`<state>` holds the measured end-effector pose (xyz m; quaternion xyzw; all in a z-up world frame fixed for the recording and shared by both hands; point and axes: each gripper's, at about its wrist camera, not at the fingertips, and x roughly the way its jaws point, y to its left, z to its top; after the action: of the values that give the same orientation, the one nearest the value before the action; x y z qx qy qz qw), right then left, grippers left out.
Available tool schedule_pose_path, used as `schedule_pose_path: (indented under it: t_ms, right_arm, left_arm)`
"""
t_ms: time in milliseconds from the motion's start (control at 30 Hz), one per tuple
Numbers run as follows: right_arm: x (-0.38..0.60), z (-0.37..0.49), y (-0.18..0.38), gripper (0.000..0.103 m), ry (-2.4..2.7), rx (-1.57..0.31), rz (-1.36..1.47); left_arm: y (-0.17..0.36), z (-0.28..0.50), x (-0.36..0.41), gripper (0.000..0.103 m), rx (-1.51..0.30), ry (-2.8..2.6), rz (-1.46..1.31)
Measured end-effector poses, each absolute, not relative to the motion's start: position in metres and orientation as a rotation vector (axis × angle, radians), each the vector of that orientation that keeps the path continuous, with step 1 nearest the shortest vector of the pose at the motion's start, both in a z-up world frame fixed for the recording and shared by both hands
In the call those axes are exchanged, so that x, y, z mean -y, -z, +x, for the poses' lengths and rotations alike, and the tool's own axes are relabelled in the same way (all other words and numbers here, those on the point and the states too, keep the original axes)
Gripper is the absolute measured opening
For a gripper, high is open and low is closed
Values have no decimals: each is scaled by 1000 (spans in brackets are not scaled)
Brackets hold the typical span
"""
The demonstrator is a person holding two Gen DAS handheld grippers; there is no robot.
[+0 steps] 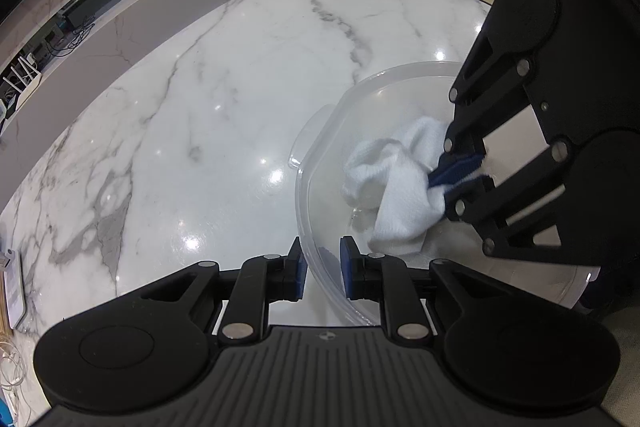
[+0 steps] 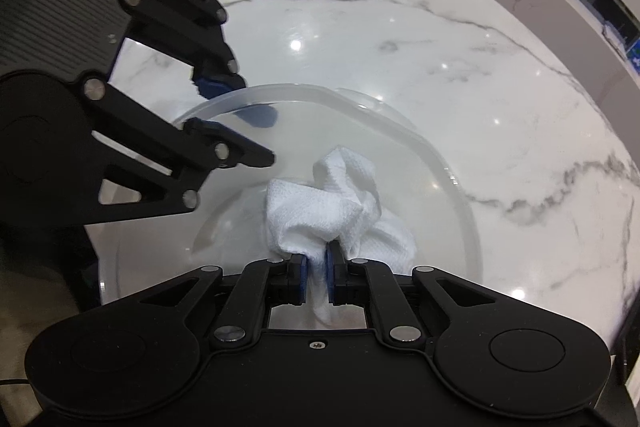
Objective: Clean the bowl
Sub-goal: 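Hold the bowl rim with the left gripper while the right gripper scrubs the bottom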
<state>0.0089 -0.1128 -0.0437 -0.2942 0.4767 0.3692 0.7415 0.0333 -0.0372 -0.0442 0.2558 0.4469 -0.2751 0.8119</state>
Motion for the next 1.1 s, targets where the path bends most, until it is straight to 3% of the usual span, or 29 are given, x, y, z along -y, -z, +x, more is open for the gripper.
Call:
schedule_pose_path:
  t_ms: [1100]
  right_arm:
    - [107,22,49,8,-840,-1074,-638]
  left_arm:
    - [44,35,37,16,-960,590,549]
